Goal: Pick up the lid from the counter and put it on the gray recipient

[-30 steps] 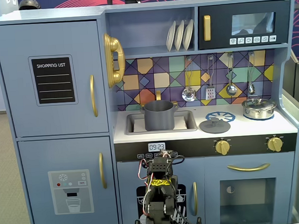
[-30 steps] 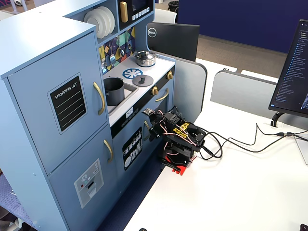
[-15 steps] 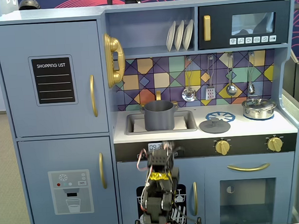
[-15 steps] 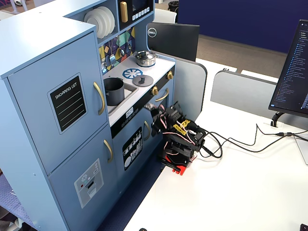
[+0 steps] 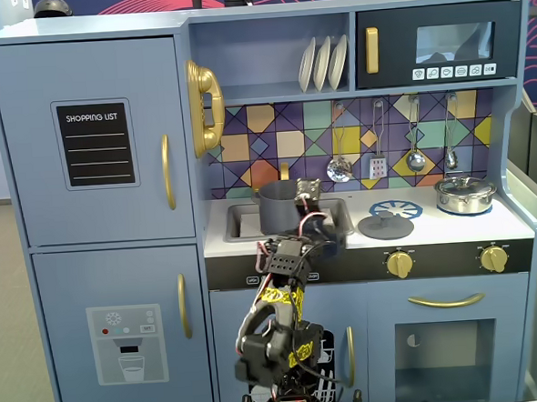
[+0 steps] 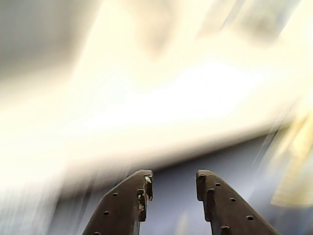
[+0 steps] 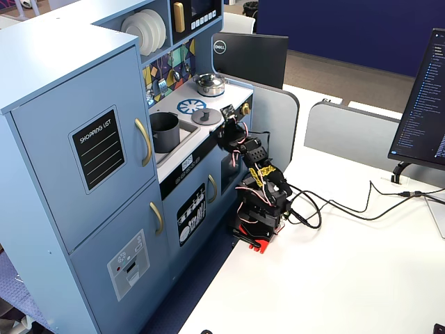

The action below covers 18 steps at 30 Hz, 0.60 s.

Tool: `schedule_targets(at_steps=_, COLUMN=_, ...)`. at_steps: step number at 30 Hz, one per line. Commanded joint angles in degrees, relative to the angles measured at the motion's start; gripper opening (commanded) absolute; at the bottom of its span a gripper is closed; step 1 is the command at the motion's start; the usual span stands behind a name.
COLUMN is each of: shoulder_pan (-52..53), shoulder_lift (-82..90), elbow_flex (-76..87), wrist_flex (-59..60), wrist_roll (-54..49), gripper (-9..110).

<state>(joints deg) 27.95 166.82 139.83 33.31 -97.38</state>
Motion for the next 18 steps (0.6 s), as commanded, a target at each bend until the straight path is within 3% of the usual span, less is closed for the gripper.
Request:
schedule_targets(at_steps=1, shoulder_pan=5.54, shoulder_lift=-6.68, elbow_flex=1.23, wrist_flex=-20.57, wrist_roll=2.02, gripper=4)
schedule_targets(at_steps=8, shoulder_pan=8.88, shoulder_lift=-15.47, elbow_flex=4.92, wrist_flex=-37.27, wrist_roll=4.75, gripper=20)
schedule_targets(at_steps=18, shoulder_pan=9.32, shoulder_lift=-27.42, elbow_flex=1.23, wrist_flex=-47.46, wrist_roll=5.27, gripper=25)
